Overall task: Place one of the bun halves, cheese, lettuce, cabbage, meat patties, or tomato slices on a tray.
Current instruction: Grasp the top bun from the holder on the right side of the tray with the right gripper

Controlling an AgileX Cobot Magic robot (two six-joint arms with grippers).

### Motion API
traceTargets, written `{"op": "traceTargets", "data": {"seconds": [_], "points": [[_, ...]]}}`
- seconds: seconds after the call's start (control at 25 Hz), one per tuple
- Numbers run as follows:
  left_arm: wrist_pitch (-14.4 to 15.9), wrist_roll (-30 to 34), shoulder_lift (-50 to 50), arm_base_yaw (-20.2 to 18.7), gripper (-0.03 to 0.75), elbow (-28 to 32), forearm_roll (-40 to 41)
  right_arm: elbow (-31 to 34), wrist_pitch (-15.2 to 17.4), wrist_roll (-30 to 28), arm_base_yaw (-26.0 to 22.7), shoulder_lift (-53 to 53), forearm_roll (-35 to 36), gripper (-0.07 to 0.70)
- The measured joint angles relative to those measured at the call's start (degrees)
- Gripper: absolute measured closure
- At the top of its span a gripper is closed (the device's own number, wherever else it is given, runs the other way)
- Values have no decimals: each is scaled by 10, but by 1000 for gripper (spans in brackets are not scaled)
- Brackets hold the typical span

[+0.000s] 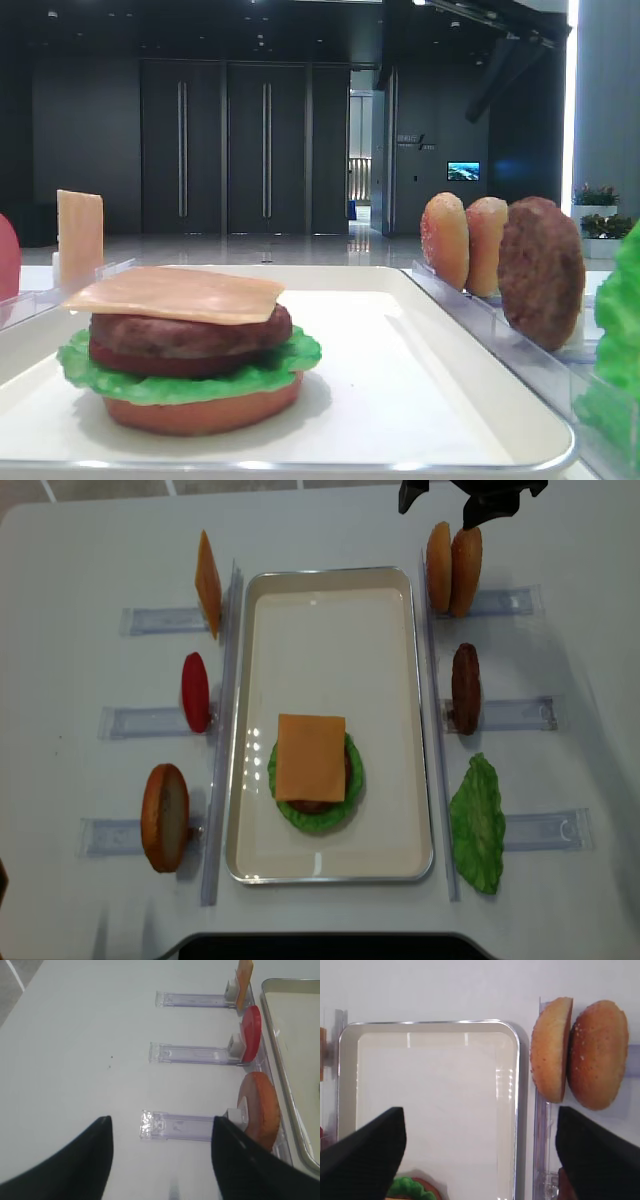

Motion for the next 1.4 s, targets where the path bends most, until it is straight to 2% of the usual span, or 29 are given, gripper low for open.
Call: {"op": "traceTargets", "data": {"seconds": [1.4], "points": [[0,0,0,0,244,0,0,-2,-48,-18,-12,68,-29,71]]}}
